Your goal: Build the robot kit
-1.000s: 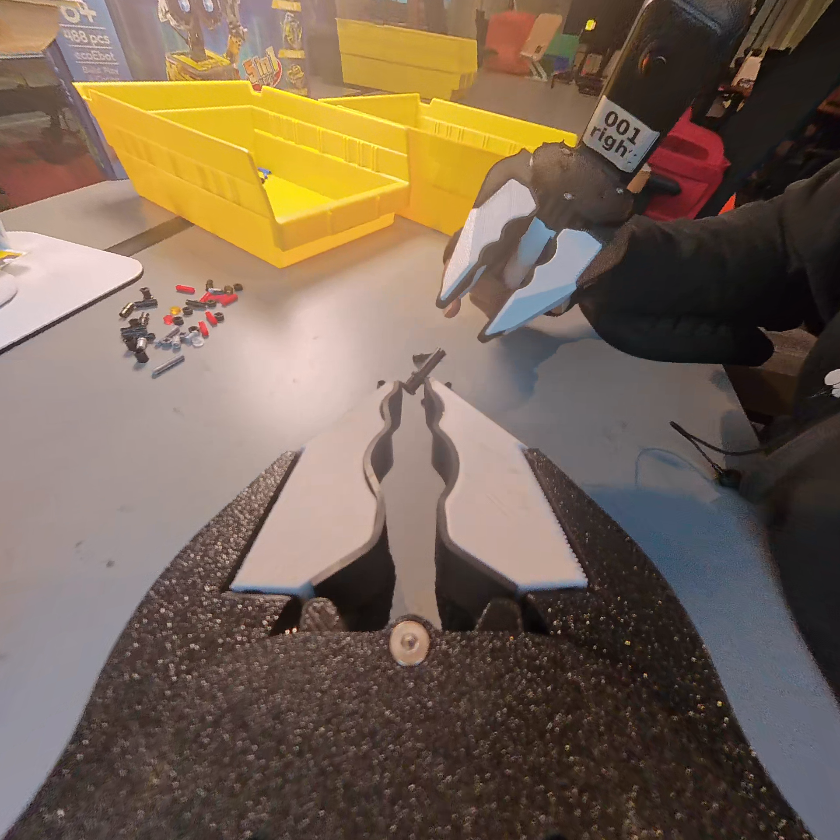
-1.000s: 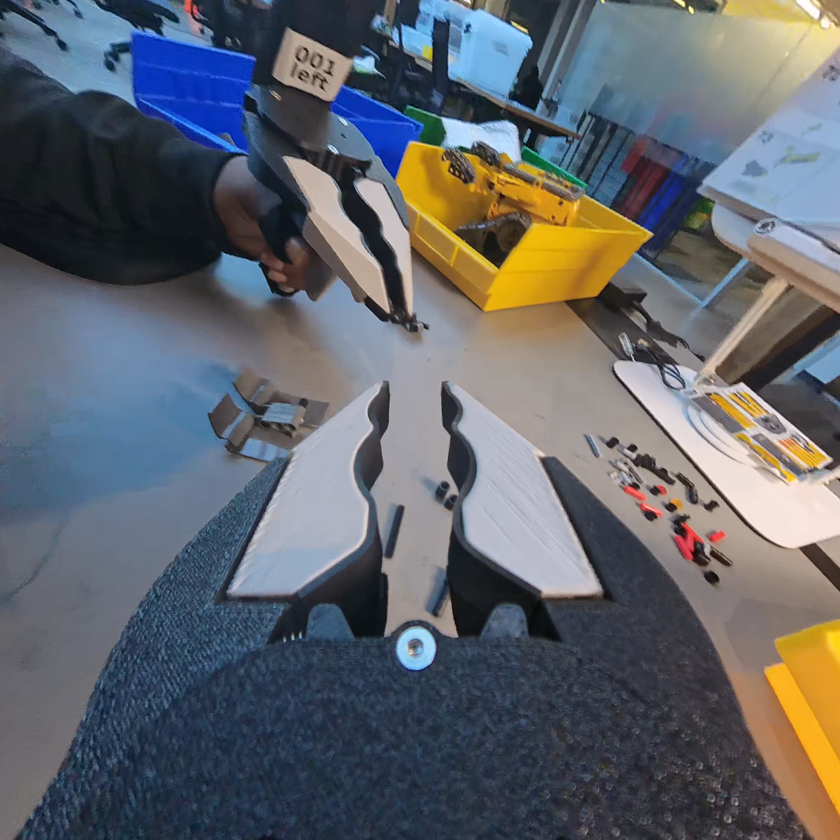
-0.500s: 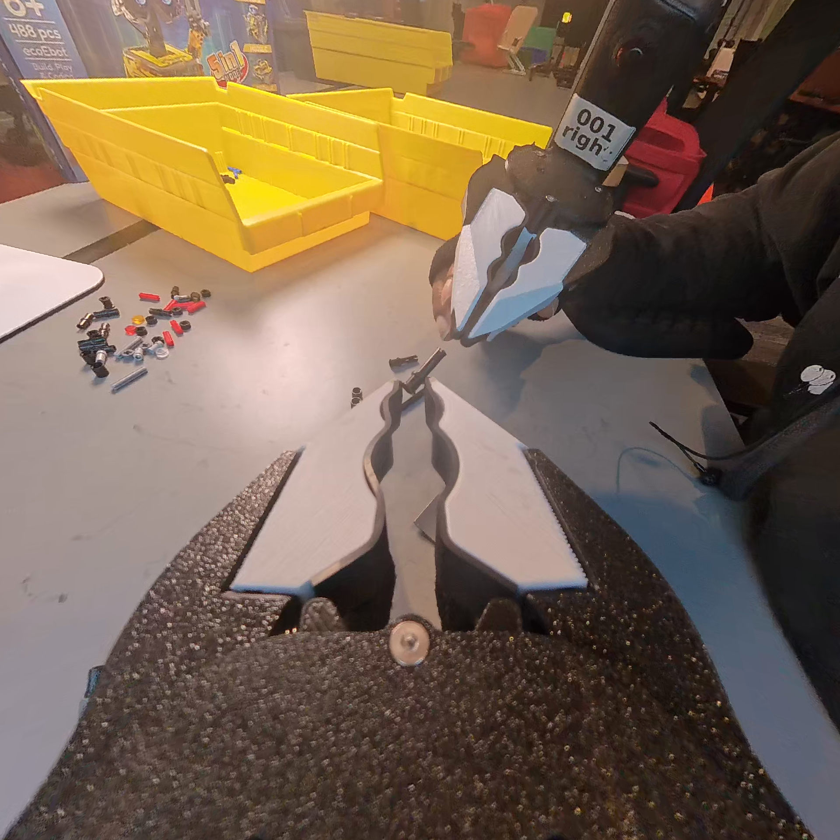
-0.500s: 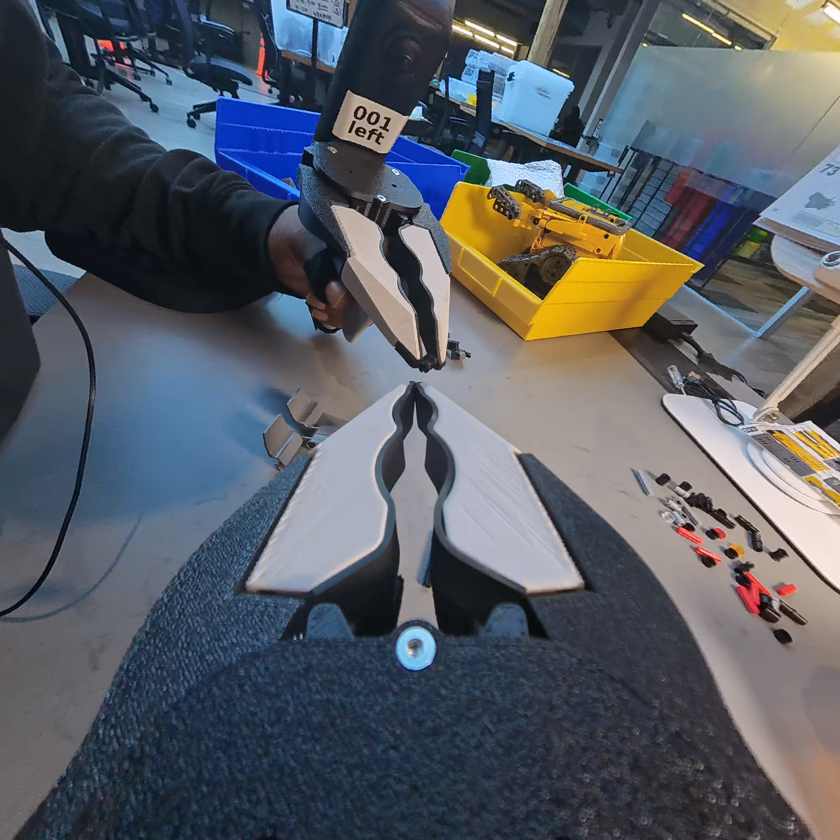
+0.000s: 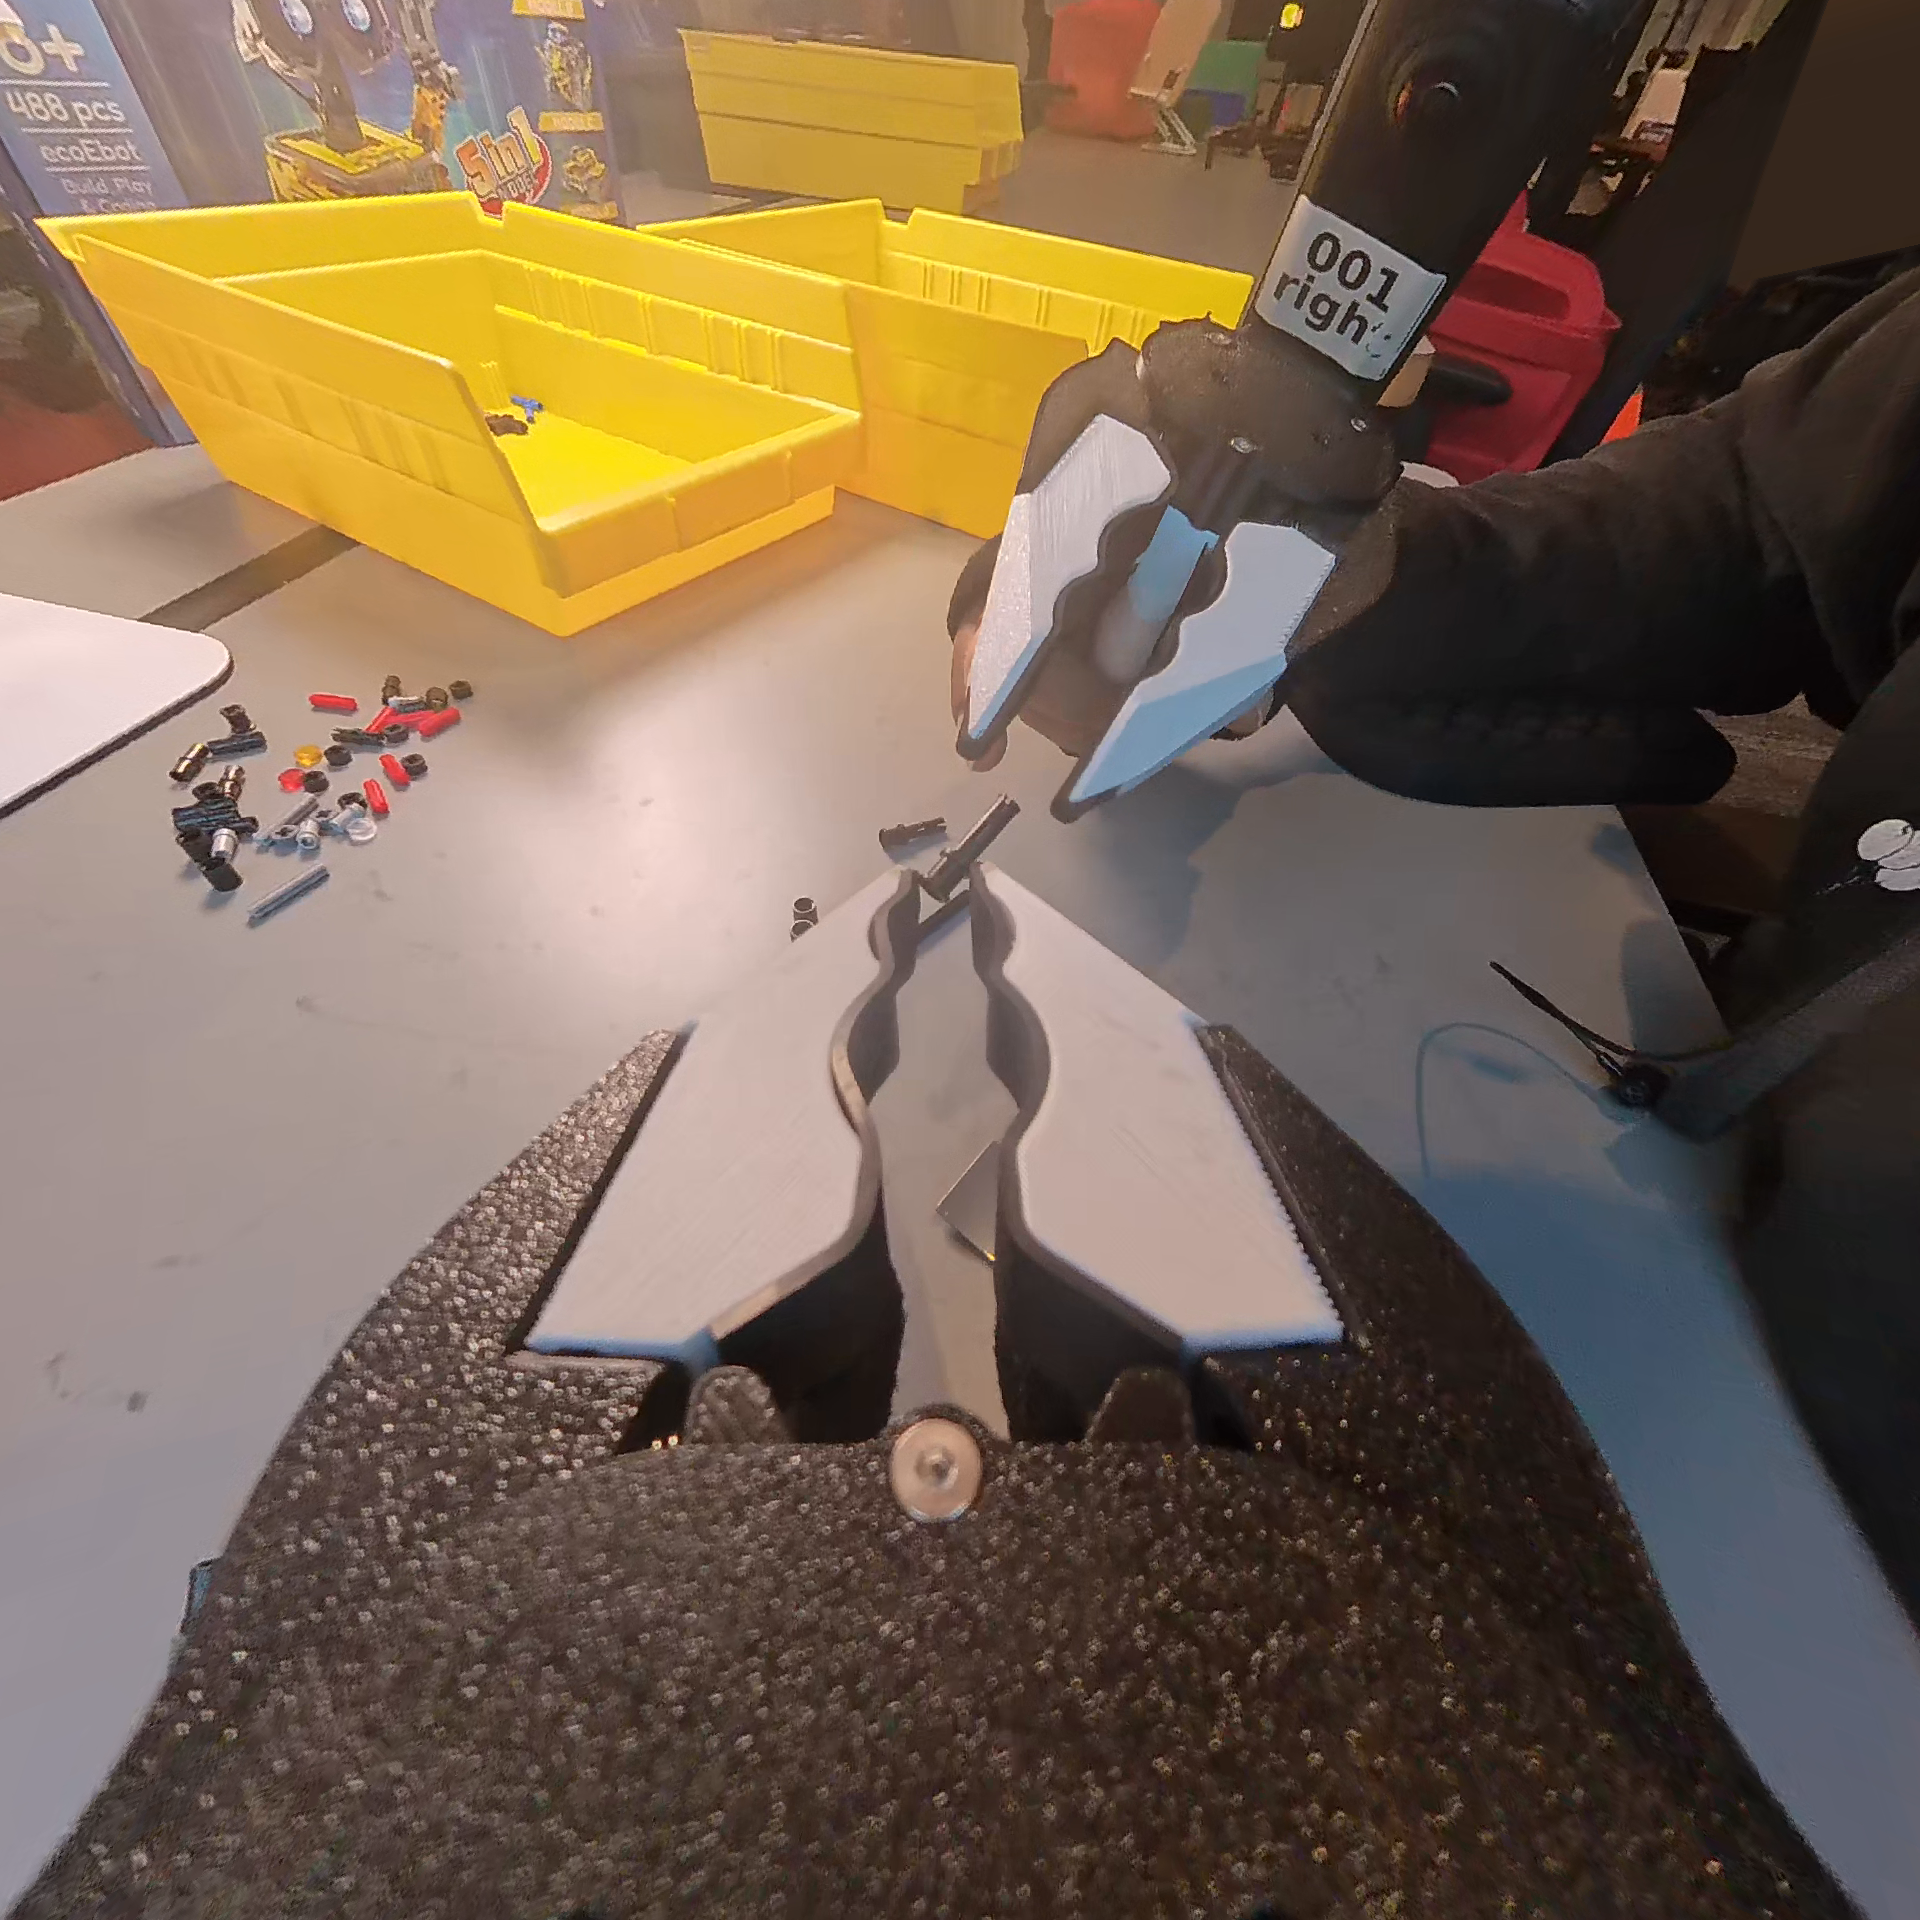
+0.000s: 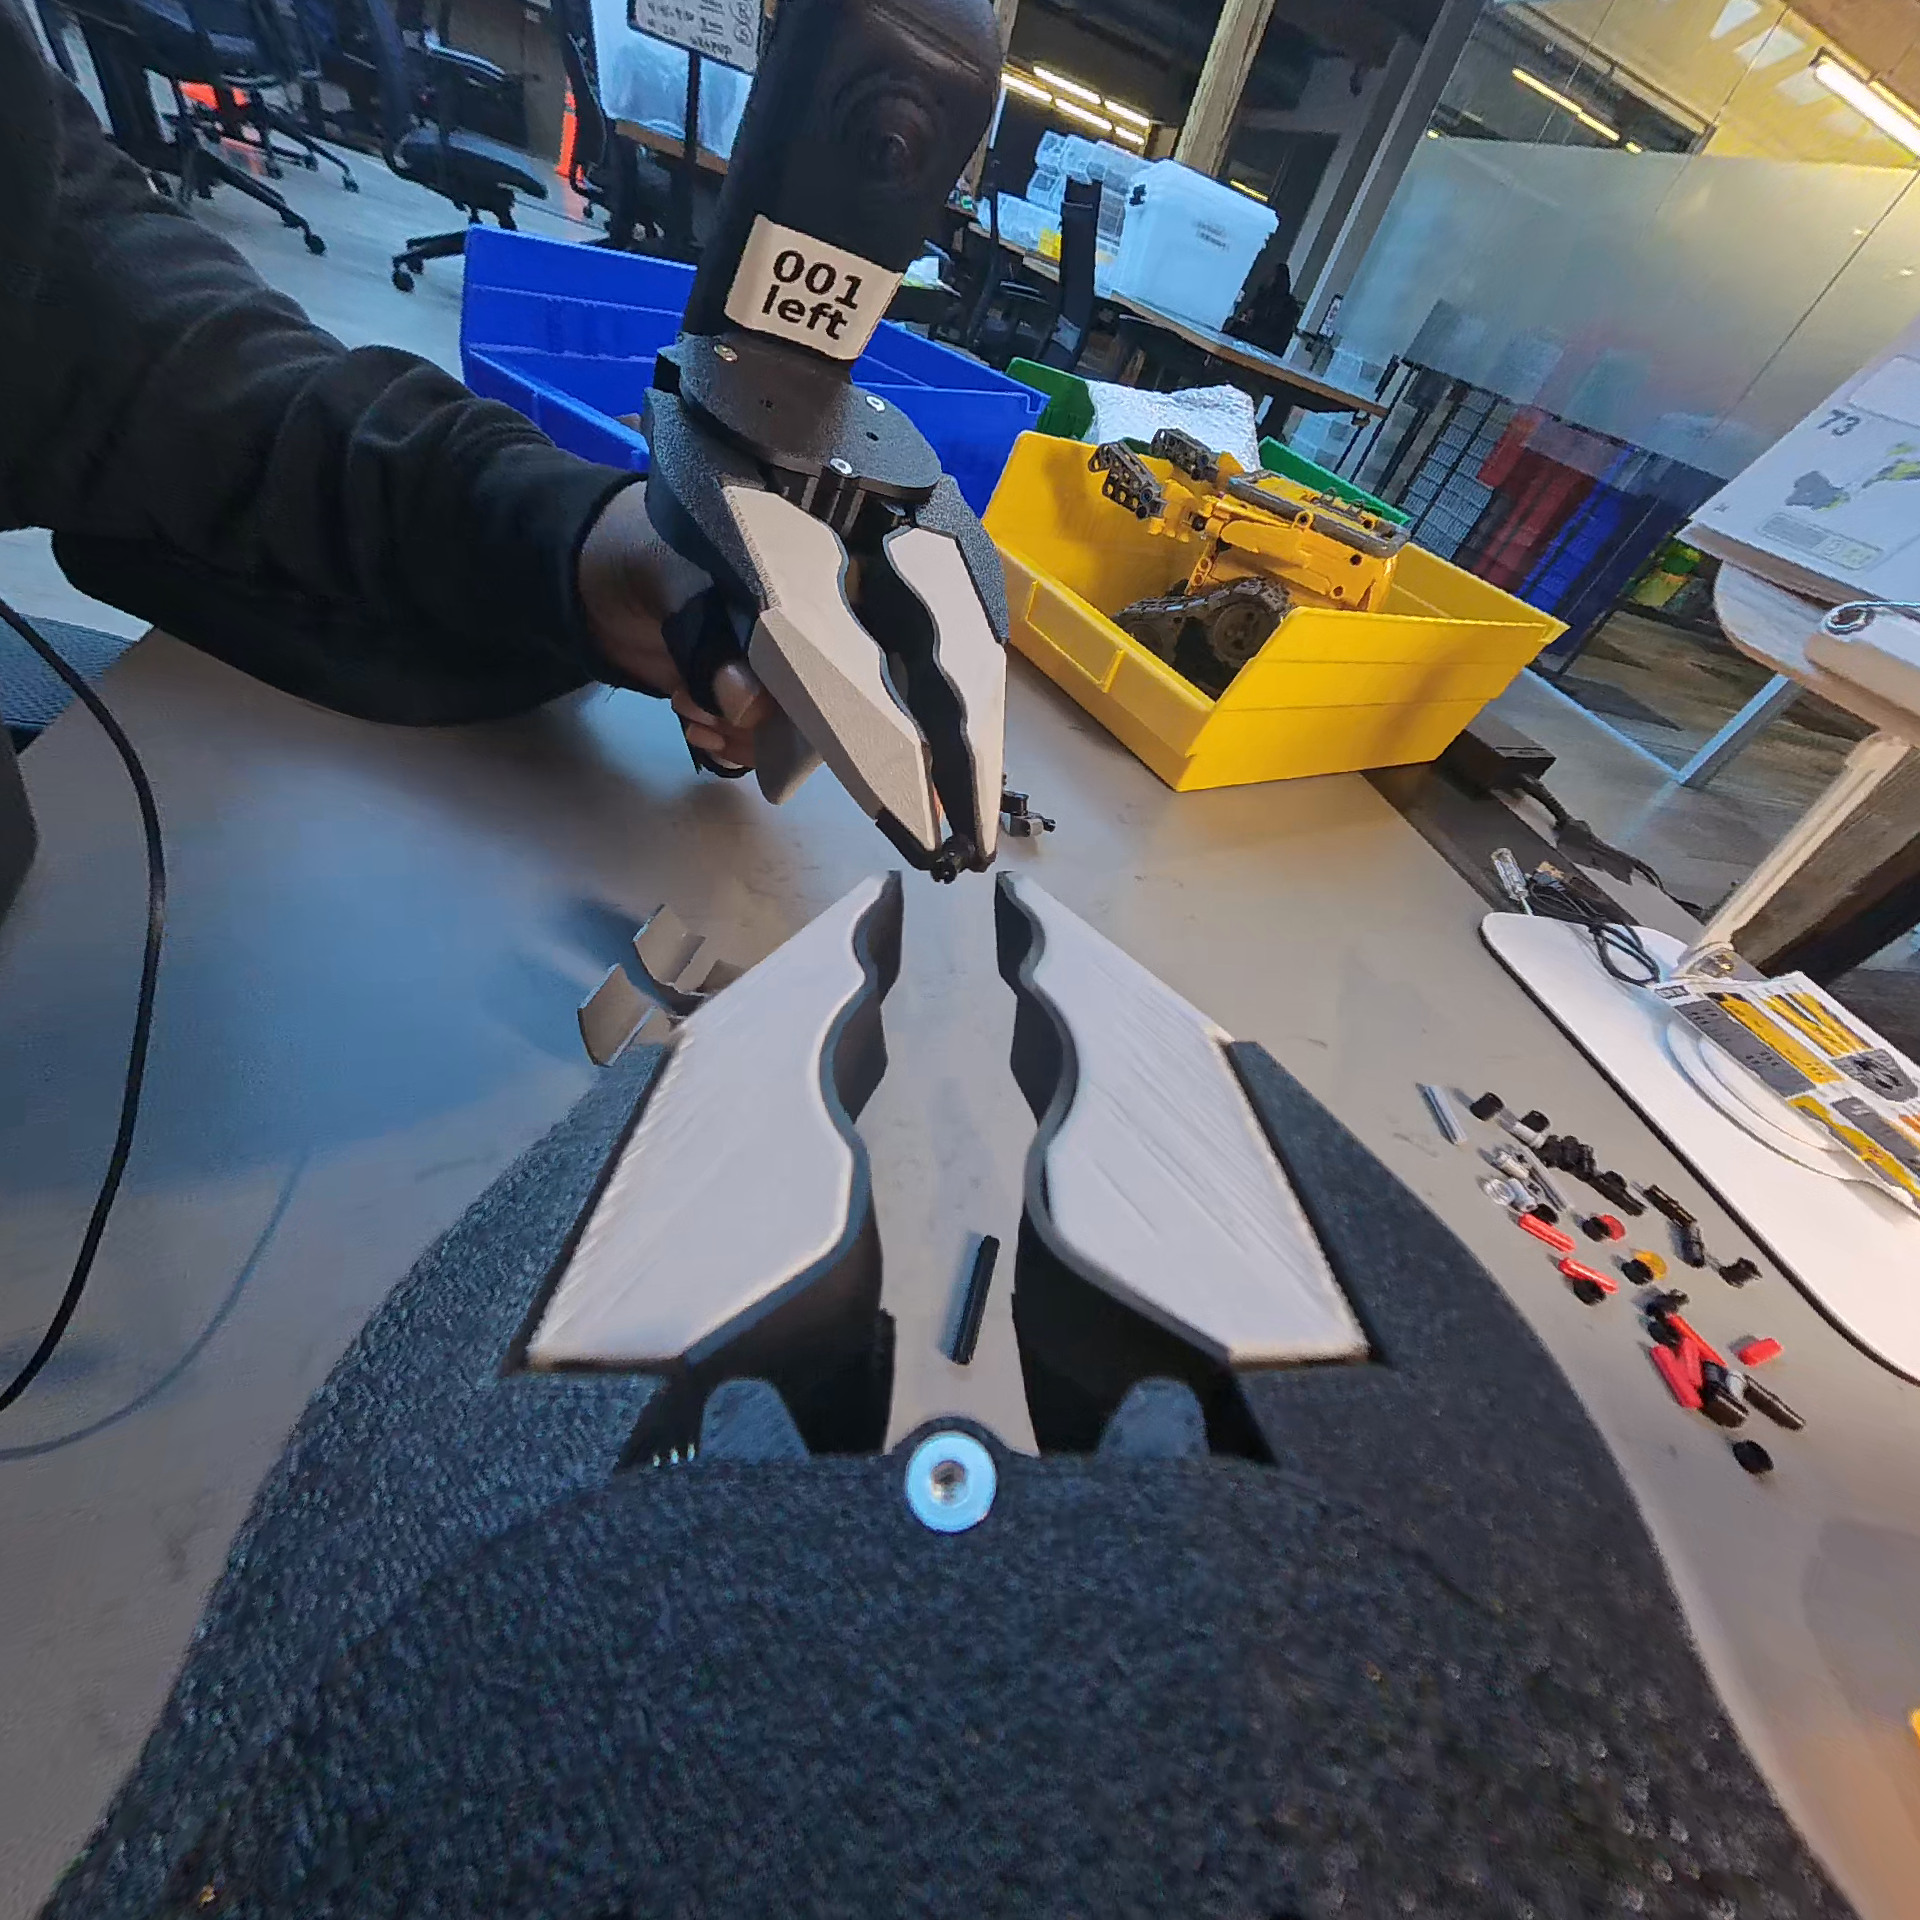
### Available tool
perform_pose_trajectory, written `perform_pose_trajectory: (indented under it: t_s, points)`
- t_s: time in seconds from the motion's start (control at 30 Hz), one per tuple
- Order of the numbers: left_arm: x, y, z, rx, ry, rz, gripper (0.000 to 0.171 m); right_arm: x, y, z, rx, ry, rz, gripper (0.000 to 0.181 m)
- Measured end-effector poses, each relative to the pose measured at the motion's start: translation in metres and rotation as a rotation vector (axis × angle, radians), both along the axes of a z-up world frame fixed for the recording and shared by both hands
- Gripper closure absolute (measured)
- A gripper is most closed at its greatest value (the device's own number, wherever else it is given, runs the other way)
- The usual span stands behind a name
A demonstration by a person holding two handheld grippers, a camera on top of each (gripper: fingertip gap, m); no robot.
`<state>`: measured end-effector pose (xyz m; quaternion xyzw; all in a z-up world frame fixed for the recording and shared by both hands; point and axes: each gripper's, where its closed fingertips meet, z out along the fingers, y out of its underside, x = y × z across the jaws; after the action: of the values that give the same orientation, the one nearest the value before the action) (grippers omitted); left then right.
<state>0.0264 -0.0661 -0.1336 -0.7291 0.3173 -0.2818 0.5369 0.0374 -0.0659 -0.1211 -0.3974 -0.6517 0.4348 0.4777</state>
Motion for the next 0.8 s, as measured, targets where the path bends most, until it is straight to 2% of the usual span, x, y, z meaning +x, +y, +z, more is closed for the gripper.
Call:
perform_pose_trajectory:
  t_s: [0.47, 0.8]
  points:
    - [0.0038, -0.0014, -0.0007, 0.019, 0.031, -0.005, 0.163, -0.0057, -0.0035, -0.0056, 0.042, -0.013, -0.006, 0.176]
    - [0.0056, -0.0087, -0.0024, 0.027, 0.030, -0.050, 0.159, -0.0017, -0.0091, -0.0032, -0.059, -0.016, 0.055, 0.177]
